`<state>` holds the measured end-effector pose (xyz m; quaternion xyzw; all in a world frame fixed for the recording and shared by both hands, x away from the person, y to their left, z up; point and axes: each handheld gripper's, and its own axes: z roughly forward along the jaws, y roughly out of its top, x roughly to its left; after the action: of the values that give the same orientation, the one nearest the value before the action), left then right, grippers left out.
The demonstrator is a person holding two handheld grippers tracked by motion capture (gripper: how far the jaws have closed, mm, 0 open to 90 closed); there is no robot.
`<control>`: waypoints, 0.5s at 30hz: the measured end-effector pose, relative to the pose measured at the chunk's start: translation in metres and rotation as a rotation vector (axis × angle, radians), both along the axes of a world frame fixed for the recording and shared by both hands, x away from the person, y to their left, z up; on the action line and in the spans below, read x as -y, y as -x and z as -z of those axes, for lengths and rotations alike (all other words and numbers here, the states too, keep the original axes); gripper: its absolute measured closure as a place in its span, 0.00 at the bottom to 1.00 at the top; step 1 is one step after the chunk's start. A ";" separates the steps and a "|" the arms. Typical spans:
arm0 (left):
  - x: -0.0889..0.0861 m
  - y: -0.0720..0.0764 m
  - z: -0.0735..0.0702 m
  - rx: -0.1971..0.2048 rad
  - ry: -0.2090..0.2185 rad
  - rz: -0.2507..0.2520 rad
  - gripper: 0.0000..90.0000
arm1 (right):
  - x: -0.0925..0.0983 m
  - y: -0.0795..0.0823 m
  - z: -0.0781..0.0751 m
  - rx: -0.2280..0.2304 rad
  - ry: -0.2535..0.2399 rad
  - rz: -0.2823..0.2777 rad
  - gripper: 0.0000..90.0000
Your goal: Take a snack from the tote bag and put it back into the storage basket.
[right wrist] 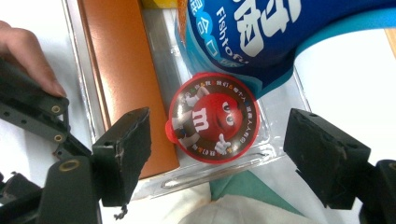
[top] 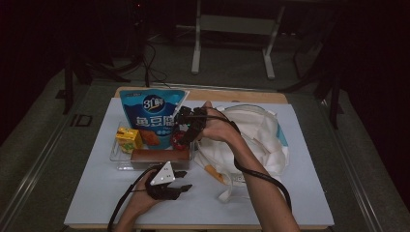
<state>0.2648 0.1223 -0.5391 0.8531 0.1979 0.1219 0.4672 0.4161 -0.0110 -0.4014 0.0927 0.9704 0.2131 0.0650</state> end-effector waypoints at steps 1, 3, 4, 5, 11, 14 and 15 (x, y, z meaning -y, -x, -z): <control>0.000 0.000 0.000 -0.001 0.001 -0.002 0.55 | 0.001 0.000 -0.001 0.008 -0.001 -0.006 0.26; 0.000 0.000 0.000 -0.001 0.000 0.000 0.55 | 0.003 0.002 -0.002 0.010 -0.004 -0.007 0.26; 0.000 0.000 0.000 -0.001 0.001 0.000 0.55 | 0.004 0.002 -0.003 0.013 -0.004 -0.006 0.26; 0.000 0.000 0.000 -0.001 0.001 0.000 0.55 | 0.004 0.002 -0.003 0.013 -0.004 -0.006 0.26; 0.000 0.000 0.000 -0.001 0.000 -0.001 0.55 | 0.015 0.006 -0.010 0.021 -0.047 -0.023 0.30; 0.000 0.000 0.000 -0.003 0.000 0.000 0.55 | 0.021 0.008 -0.012 0.015 -0.063 -0.023 0.30; 0.000 0.000 0.000 -0.004 0.001 0.000 0.55 | 0.022 0.008 -0.013 0.016 -0.066 -0.025 0.30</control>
<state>0.2652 0.1224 -0.5391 0.8530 0.1988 0.1201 0.4673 0.4081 -0.0334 -0.3884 0.0807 0.9634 0.2466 0.0670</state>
